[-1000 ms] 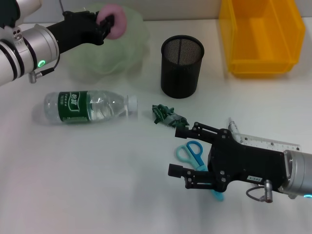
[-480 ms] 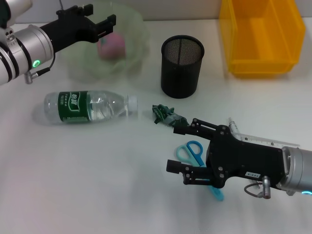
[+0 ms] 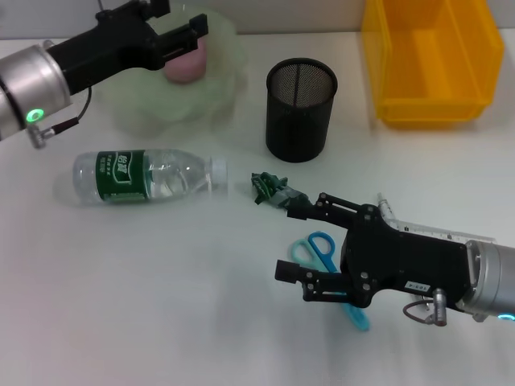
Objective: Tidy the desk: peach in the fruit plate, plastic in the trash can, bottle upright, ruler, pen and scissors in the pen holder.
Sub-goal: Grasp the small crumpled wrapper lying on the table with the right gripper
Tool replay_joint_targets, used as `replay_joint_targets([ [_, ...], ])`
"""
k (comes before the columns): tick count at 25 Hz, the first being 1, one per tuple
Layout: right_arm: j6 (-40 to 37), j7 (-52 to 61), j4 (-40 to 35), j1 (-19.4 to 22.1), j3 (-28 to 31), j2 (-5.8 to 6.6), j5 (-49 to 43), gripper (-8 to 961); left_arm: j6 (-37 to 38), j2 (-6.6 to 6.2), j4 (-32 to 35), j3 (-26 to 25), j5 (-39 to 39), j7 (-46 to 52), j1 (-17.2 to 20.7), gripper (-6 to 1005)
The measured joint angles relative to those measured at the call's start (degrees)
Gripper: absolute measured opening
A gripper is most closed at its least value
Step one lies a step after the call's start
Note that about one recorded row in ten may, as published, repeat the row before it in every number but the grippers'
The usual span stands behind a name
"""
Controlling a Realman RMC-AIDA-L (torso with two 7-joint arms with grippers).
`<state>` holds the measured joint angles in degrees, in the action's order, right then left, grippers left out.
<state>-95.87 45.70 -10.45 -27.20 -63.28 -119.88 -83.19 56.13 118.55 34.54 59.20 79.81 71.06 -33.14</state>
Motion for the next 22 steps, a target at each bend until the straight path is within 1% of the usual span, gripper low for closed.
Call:
replay_joint_targets([
  [1, 0.0, 0.0, 0.0, 0.0, 0.0, 0.0, 0.1, 839, 6.2, -0.23, 1.6, -0.9, -0.6, 2.1, 1.6, 763],
  [3, 0.0, 0.0, 0.0, 0.1, 0.0, 0.0, 0.1, 839, 6.2, -0.23, 1.6, -0.9, -0.6, 2.1, 1.6, 758],
  [4, 0.0, 0.0, 0.0, 0.1, 0.0, 0.0, 0.1, 839, 14.9, -0.63, 3.6, -2.4, -1.0, 4.8, 3.5, 756],
  [5, 0.0, 0.0, 0.0, 0.1, 0.0, 0.0, 0.1, 839, 26.5, -1.67, 5.3, -3.8, -1.1, 6.4, 5.7, 756],
  [7, 0.0, 0.0, 0.0, 0.2, 0.0, 0.0, 0.5, 839, 32.0, -2.47, 5.8, -3.9, -1.1, 6.5, 7.0, 756],
  [8, 0.0, 0.0, 0.0, 0.3, 0.0, 0.0, 0.9, 839, 32.0, -2.47, 5.8, -3.9, -1.1, 6.5, 7.0, 756],
  [9, -0.1, 0.0, 0.0, 0.4, 0.1, 0.0, 1.5, 839, 38.0, -3.04, 5.9, -4.4, -1.2, 6.3, 8.8, 756],
  [12, -0.2, 0.0, 0.1, 0.7, 0.0, 0.0, 2.4, 839, 44.5, -2.97, 5.7, -5.7, -1.3, 4.1, 12.1, 755],
  [13, -0.1, 0.0, 0.1, 0.7, 0.0, 0.0, 2.5, 839, 47.8, -2.89, 5.5, -5.4, -0.9, 1.1, 14.3, 755],
  [15, -0.1, 0.0, 0.1, 0.7, -0.1, 0.0, 2.5, 839, 50.6, -2.64, 5.1, -4.8, 0.1, -3.4, 16.6, 755],
  [17, -0.1, 0.0, 0.1, 0.7, -0.2, 0.0, 2.5, 838, 51.1, -2.43, 5.0, -4.7, 0.6, -4.8, 17.3, 755],
  [19, -0.1, 0.0, 0.1, 0.8, -0.1, 0.0, 2.5, 838, 52.1, -1.31, 5.2, -4.6, 4.2, -10.8, 20.6, 755],
  [22, -0.4, 0.0, 0.1, 0.6, 0.0, 0.03, 2.5, 837, 52.2, -1.13, 4.9, -4.7, 8.0, -11.8, 21.3, 754],
])
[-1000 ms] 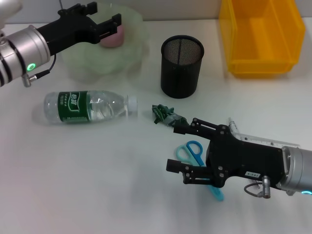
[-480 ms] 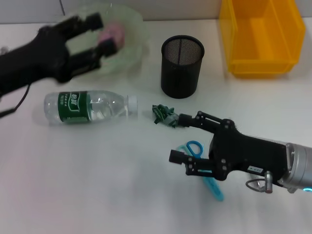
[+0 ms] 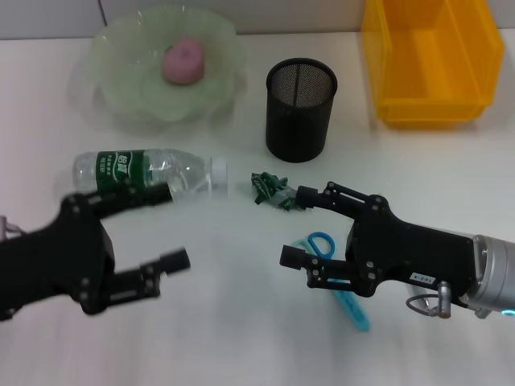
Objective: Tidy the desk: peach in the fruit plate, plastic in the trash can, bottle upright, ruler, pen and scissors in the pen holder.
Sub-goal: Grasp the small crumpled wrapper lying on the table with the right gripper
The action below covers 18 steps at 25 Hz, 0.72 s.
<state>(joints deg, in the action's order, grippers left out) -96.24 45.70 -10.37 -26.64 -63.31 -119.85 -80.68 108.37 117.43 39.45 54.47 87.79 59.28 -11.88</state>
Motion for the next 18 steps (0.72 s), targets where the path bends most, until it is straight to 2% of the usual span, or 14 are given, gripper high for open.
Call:
replay_joint_targets([
  [8, -0.6, 0.0, -0.2, 0.0, -0.2, 0.16, 0.0, 833, 0.2, -0.86, -2.2, 0.0, 7.5, 2.5, -1.5, 754],
  [18, -1.2, 0.0, -0.3, 0.8, 0.0, 0.41, 0.0, 827, -0.3, -0.85, -2.3, -0.7, 11.0, 4.0, -2.8, 753],
])
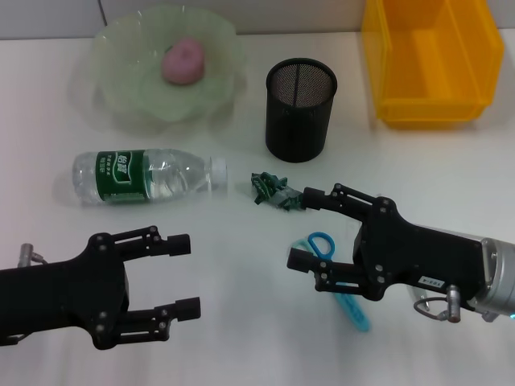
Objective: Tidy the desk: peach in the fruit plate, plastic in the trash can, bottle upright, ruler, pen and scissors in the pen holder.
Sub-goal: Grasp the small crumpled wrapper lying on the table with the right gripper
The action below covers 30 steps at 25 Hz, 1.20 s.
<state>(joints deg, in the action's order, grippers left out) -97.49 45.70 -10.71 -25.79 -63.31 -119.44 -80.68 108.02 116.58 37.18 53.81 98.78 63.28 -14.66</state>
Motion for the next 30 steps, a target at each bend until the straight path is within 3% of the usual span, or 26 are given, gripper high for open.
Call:
replay_joint_targets([
  [6, -2.5, 0.6, -1.0, 0.2, 2.1, 0.12, 0.0, 823, -0.9, 0.23, 0.0, 0.0, 0.1, 0.0, -0.1, 752],
  [17, -4.1, 6.5, -9.8, 0.8, 3.0, 0.27, 0.0, 817, -1.3, 0.22, 0.0, -0.1, 0.1, 0.0, -0.2, 753],
  [24, 0.0, 30.1, -27.5, 1.0, 8.6, 0.93, -5.6, 812, -1.3, 0.17, 0.0, -0.1, 0.2, 0.0, -0.2, 753],
  [30, 5.6, 58.8, -47.7, -2.8, 9.6, 0.83, -23.7, 809, -1.3, 0.23, 0.0, -0.1, 0.3, 0.0, -0.1, 753],
])
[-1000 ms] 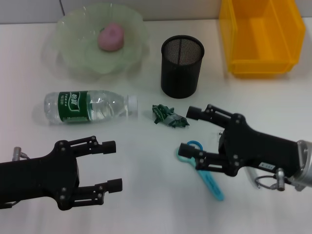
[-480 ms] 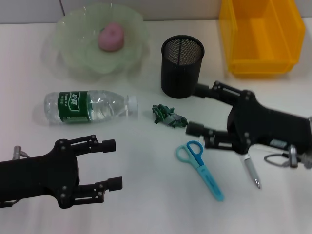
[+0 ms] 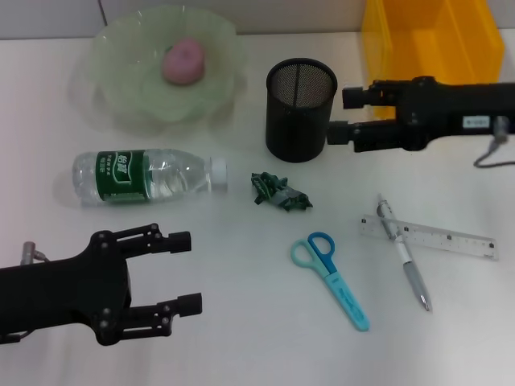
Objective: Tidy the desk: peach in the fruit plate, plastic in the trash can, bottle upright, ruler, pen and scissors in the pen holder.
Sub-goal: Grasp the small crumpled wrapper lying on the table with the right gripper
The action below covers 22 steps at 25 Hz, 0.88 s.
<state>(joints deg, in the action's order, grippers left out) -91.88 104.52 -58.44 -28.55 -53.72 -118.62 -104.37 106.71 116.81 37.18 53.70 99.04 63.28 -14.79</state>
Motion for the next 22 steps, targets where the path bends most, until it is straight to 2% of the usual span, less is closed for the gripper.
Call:
replay_joint_targets([
  [4, 1.2, 11.9, -5.9, -4.4, -0.6, -0.34, -12.9, 806, 0.0, 0.11, 0.0, 0.0, 0.0, 0.0, 0.1, 752],
  [10, 0.5, 21.7, -6.5, -11.8, -2.0, -0.27, -26.1, 803, 0.0, 0.18, 0.0, 0.1, 0.0, 0.0, 0.3, 752],
  [15, 2.3, 27.7, -5.7, -15.8, -9.4, -0.49, -33.7, 800, 0.0, 0.21, 0.0, 0.1, 0.4, 0.0, 0.0, 752],
  [22, 10.7, 34.0, -1.8, -16.8, -20.9, -0.67, -34.6, 796, -0.3, 0.29, 0.0, 0.0, 0.6, 0.0, -0.1, 753],
])
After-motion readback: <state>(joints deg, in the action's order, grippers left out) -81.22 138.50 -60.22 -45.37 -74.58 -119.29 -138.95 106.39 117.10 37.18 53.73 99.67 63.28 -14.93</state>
